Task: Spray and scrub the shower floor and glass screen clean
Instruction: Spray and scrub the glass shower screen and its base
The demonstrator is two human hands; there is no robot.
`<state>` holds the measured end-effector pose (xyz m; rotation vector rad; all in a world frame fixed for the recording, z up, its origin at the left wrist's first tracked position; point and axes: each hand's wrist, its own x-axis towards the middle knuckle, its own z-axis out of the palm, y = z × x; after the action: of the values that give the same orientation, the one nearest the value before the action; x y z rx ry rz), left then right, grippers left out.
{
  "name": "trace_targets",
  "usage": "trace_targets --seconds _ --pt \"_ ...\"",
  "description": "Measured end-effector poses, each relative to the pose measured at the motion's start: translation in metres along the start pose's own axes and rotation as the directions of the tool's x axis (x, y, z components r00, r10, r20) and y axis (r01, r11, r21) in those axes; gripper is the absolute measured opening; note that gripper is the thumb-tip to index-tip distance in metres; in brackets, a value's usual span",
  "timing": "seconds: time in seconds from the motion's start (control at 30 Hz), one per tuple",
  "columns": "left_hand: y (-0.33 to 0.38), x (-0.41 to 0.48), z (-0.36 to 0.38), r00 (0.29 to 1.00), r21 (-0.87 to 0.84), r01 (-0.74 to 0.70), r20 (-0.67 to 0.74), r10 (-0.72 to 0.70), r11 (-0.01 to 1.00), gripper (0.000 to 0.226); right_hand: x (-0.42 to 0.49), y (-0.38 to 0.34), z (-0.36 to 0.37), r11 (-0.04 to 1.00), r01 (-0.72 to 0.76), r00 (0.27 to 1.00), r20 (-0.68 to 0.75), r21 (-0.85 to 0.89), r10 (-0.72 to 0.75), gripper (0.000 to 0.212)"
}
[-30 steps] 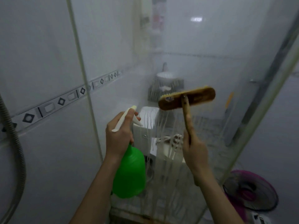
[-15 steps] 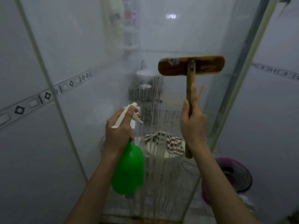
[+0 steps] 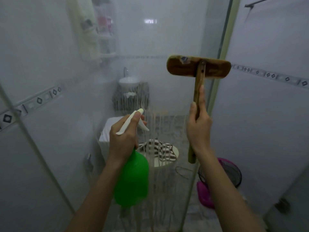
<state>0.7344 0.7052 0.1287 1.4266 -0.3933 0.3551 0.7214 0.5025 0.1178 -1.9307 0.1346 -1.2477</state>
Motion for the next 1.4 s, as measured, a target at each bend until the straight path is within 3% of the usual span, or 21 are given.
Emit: trace_targets --seconds 0.17,0.37,0.5,0.6,0.7,0.87,1.07,1.27,1.4 --pt "0.004 0.008 0.016 0.999 -0.007 0.025 0.047 -0.024 1.0 0.026 -0.095 0.042 -0.013 0.988 -0.134 0.982 0.126 -0.073 0.142 0.055" --pt "-0.006 0.013 0.038 0.99 0.088 0.113 0.07 -0.119 0.99 0.029 -0.018 -0.002 -0.036 0.992 -0.126 0.992 0.016 -0.014 0.126 0.052" --pt "-0.012 0.014 0.042 0.976 0.098 0.206 0.051 -0.212 0.974 0.033 -0.024 -0.003 -0.041 0.992 -0.119 0.991 0.054 -0.053 0.122 0.052" --pt "-0.012 0.013 0.043 0.978 0.109 0.179 0.089 -0.189 0.978 0.034 -0.04 0.011 -0.038 0.989 -0.137 0.984 0.11 -0.057 0.142 0.052" --pt "-0.011 0.014 0.045 0.979 0.161 0.147 0.118 -0.167 0.976 0.034 -0.022 -0.003 -0.032 0.993 -0.118 0.99 0.08 -0.029 0.12 0.052" --pt "-0.015 0.008 0.039 0.976 0.131 0.198 0.069 -0.208 0.971 0.036 0.004 -0.006 -0.023 0.999 -0.032 0.999 0.031 -0.014 0.033 0.052" --pt "-0.016 0.003 0.017 0.993 0.112 0.105 0.033 -0.11 0.988 0.025 -0.072 0.028 -0.012 0.991 -0.051 0.986 0.152 -0.121 0.069 0.055" --pt "-0.023 0.004 -0.002 0.996 0.097 0.087 -0.012 -0.086 0.992 0.027 -0.019 0.011 0.001 0.995 0.045 0.994 0.1 -0.091 -0.036 0.054" --pt "-0.024 -0.003 -0.012 0.996 0.051 0.085 -0.029 -0.084 0.995 0.03 -0.087 0.05 0.005 0.99 0.007 0.99 0.144 -0.137 0.013 0.056"
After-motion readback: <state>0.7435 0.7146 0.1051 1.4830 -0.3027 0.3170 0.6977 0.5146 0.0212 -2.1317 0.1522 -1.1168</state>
